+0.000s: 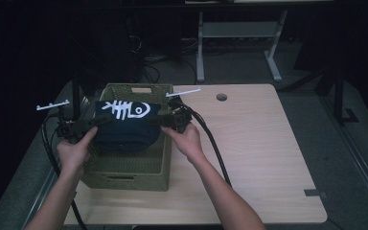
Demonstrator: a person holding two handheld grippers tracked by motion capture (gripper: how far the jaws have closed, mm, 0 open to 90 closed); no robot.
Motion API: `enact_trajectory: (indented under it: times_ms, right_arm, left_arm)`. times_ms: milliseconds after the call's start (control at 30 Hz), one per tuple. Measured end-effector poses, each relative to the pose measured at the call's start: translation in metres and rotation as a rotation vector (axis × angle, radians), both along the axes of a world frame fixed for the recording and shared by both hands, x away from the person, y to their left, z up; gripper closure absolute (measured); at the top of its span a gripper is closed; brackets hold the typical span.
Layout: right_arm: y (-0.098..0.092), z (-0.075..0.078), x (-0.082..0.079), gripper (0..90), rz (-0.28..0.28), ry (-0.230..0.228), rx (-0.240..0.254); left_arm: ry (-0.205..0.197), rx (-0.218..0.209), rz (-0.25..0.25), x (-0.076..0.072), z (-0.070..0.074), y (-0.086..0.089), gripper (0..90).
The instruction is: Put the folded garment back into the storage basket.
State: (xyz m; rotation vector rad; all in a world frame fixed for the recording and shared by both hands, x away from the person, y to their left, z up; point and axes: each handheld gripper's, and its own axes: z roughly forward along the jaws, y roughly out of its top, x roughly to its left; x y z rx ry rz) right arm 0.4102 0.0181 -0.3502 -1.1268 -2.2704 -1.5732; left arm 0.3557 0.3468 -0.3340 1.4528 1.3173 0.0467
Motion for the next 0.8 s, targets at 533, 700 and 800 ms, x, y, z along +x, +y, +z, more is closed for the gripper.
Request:
enact_trajectory:
  times_ms: [533, 700, 800]
  right_arm:
    - [0.013, -0.022, -0.002, 73.3, 0.002, 0.035, -0.025]
    - [0.016, -0.030, -0.002, 73.3, 0.009, 0.039, -0.031]
    - [0.017, -0.033, -0.003, 73.2, 0.012, 0.046, -0.035]
  left_arm:
    - [0.117, 0.053, -0.016, 0.009, -0.017, 0.014, 70.4]
    - [0.148, 0.067, -0.019, 0.011, -0.020, 0.017, 70.0]
    - [0.161, 0.075, -0.020, 0.012, -0.021, 0.019, 69.4]
